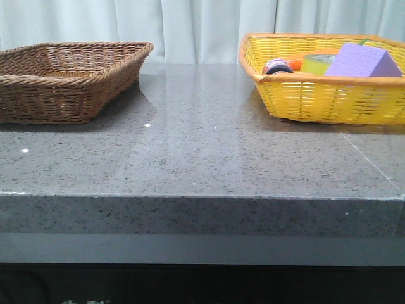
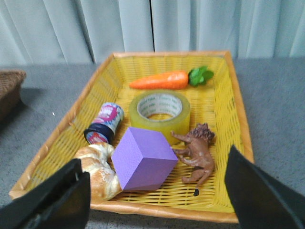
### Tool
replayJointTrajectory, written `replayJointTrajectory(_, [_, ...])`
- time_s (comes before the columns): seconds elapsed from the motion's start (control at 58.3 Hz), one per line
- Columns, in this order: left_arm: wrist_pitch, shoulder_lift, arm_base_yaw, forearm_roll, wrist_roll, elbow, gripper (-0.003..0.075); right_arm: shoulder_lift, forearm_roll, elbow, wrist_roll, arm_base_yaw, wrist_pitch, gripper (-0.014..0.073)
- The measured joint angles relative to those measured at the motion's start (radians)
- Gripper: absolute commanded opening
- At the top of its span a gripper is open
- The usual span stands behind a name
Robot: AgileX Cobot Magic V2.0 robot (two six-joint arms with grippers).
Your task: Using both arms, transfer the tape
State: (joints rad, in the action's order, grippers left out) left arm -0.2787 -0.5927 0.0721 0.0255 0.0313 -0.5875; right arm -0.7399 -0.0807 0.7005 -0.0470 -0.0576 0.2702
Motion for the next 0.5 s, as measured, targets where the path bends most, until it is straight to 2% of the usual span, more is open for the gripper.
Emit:
replayJointTrajectory(0.206, [0.0,0.0,0.0,-0.001,0.0,0.0,0.0562,-0.326,-0.002,0.267,-0.008,0.01,0.116,0.0598])
replayJointTrajectory(0.497, [0.0,0.0,0.0,-0.001,0.0,0.0,0.0482,-0.714,-0.004,0.637,-0.05,0.099,0.257,0.059])
